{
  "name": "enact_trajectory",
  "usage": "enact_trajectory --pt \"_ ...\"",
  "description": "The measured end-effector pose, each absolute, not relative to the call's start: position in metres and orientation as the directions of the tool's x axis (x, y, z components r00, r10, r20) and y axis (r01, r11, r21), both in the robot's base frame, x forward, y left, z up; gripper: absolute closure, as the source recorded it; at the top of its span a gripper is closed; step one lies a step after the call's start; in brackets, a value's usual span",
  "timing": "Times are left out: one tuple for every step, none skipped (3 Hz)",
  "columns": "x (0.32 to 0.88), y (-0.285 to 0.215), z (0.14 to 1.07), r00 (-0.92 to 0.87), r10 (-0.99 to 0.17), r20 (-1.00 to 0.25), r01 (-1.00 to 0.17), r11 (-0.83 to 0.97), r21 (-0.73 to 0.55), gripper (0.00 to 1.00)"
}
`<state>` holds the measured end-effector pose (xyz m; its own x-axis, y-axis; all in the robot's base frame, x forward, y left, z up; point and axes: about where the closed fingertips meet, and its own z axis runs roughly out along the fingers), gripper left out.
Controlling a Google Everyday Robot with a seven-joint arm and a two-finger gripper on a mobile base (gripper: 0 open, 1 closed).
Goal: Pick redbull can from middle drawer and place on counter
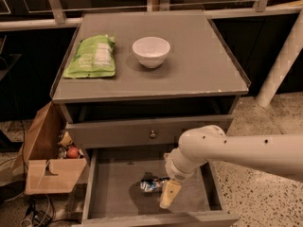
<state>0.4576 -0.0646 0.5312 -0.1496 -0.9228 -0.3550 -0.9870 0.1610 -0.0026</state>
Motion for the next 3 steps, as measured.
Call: enact_trajectory --pt "0.459 -0.063 0.514 -0.163 -0.914 -0.372 -0.986 0.169 0.017 0.0" --pt "0.49 -0.053 0.475 -0.171 -0.908 -0.383 -0.984 0.178 0.016 0.0" --pt "0.488 -0.054 0.466 -0.177 -0.903 -0.391 -0.983 0.185 0.016 0.0"
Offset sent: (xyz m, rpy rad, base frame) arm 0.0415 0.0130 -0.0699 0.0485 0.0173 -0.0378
